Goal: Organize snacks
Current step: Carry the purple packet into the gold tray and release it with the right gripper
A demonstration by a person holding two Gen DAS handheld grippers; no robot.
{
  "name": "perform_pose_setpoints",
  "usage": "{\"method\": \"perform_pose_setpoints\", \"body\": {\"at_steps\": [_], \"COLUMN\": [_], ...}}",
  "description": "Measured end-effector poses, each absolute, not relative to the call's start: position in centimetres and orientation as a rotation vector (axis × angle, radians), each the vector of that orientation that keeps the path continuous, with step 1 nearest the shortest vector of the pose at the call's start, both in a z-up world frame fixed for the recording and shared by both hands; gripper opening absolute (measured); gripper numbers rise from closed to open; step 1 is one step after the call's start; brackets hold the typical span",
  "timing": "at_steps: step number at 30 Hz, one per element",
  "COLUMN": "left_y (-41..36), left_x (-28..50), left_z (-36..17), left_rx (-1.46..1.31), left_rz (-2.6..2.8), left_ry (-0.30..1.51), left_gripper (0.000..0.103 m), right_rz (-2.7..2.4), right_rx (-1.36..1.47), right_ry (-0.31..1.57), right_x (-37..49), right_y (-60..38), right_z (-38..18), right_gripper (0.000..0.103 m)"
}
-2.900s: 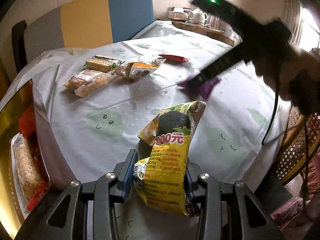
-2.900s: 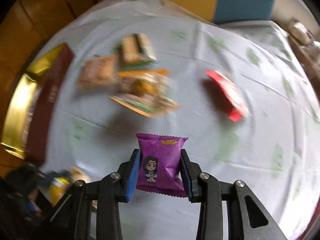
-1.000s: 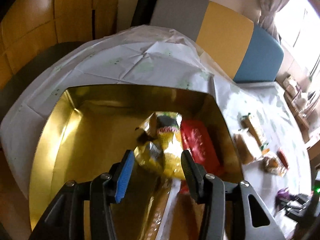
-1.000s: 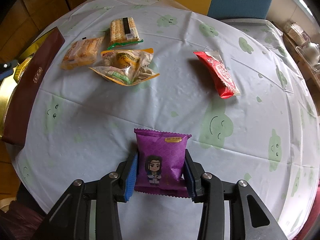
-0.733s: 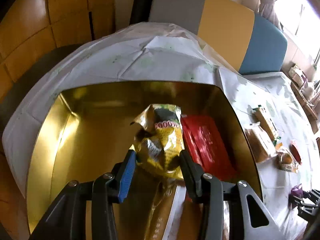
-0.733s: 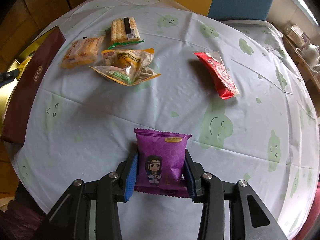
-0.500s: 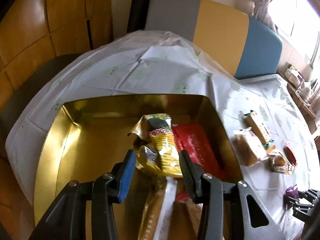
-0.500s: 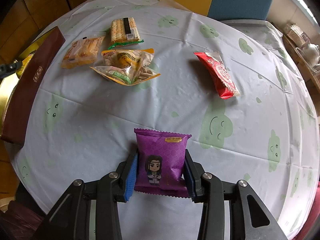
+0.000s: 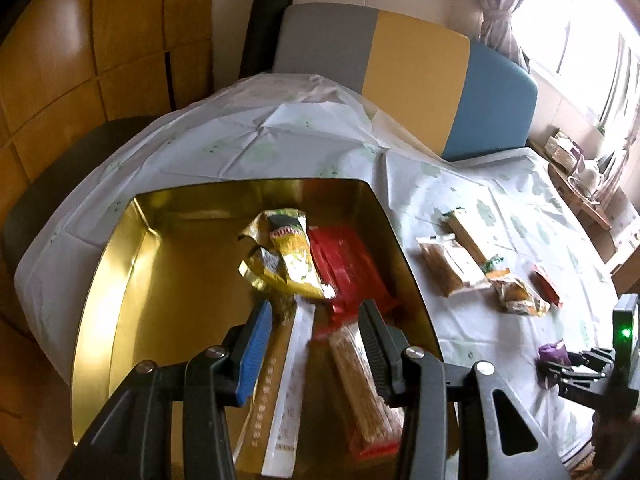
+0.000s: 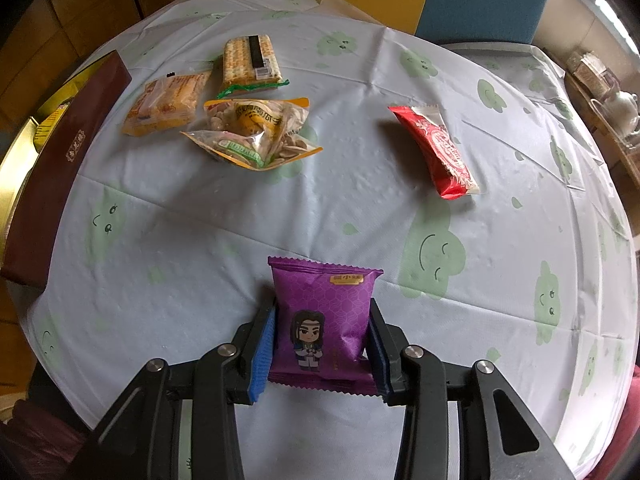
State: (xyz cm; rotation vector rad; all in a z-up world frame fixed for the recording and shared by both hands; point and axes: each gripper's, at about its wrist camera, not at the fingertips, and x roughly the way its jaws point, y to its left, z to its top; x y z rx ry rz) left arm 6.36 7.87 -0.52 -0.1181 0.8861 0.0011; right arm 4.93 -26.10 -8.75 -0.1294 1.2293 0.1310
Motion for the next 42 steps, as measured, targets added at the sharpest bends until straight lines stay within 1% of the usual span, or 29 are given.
{"method": "perform_pose_setpoints", "body": {"at_steps": [13, 18, 28, 42], "left_y": [8.7, 9.3, 10.9, 15.7], "left_x": [4.6, 4.3, 4.0, 3.7], "left_z": [-1.6, -1.6, -2.0, -2.1], "left_rx": [-0.130, -0.137, -0.166, -0.252], "left_rz": [0.005, 0.013, 0.035, 0.148], "left_ry": [0.912, 0.905, 0.909, 0.898], "left_gripper": [0.046, 0.046, 0.046, 0.046], "right_rz": [0.173, 0.245, 0.407, 0.659], "right_rx": [-0.099, -0.034, -0.026, 0.023], "right_ry": [1.243, 1.206, 1.102, 1.042], "right_x": [4.6, 4.7, 5.7, 4.6], "right_y": [-24.7, -22.8, -15.9, -6.8], "right_z": [-8.1, -6.5, -2.5, 0.0], "right_gripper": [0.040, 0.040, 0.040, 0.040]}}
